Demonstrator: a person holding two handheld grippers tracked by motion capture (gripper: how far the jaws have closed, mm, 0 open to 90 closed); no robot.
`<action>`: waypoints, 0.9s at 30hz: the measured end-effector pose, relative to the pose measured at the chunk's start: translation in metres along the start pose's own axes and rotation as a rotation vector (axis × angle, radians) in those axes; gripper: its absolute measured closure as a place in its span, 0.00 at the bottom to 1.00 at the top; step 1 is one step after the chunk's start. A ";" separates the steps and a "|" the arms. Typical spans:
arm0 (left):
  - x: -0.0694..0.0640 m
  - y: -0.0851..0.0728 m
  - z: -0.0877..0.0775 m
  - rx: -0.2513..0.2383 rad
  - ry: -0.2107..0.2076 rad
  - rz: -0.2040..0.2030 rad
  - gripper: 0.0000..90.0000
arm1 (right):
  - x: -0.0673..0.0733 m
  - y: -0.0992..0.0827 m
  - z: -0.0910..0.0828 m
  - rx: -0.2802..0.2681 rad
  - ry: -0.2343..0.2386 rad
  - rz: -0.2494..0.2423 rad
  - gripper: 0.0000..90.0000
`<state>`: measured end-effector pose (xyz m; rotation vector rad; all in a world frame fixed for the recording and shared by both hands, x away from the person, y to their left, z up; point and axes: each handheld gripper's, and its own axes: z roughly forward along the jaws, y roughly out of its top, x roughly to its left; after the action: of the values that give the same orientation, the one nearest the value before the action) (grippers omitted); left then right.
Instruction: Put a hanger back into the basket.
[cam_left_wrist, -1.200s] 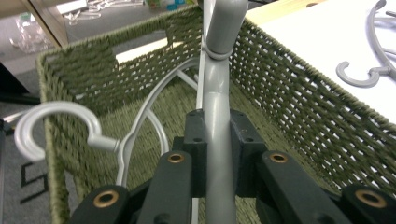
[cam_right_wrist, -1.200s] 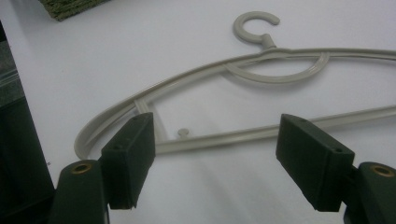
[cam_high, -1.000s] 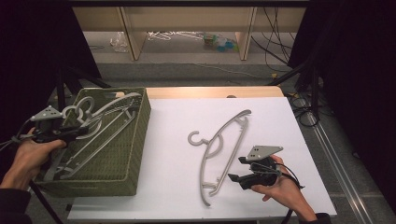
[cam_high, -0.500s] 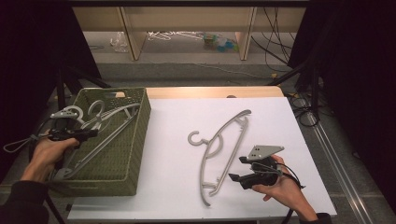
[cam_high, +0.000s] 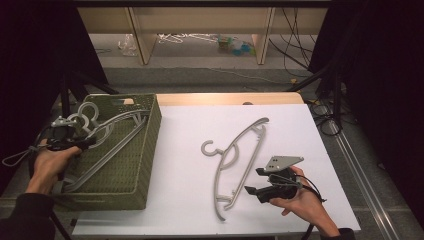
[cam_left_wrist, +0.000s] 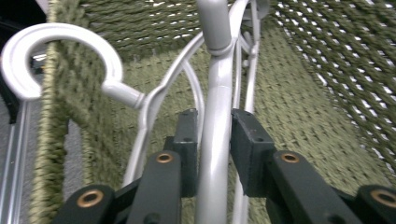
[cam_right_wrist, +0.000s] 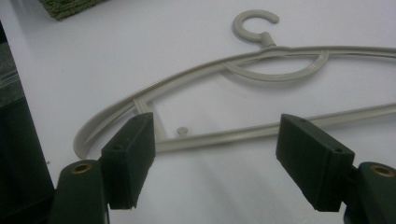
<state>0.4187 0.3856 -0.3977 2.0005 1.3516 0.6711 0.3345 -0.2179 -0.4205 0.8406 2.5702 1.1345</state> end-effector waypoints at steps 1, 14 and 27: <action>-0.004 -0.001 -0.001 0.007 0.023 -0.063 0.78 | 0.000 0.000 0.000 -0.001 -0.001 0.002 0.32; 0.005 -0.012 -0.005 0.009 0.119 -0.115 0.65 | 0.000 -0.001 0.001 0.005 -0.002 0.010 0.33; -0.045 -0.010 -0.070 -0.237 0.011 -0.129 0.44 | -0.001 0.000 0.000 -0.023 -0.006 0.032 0.32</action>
<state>0.3476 0.3614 -0.3606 1.7103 1.3282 0.7457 0.3352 -0.2178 -0.4208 0.8812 2.5430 1.1668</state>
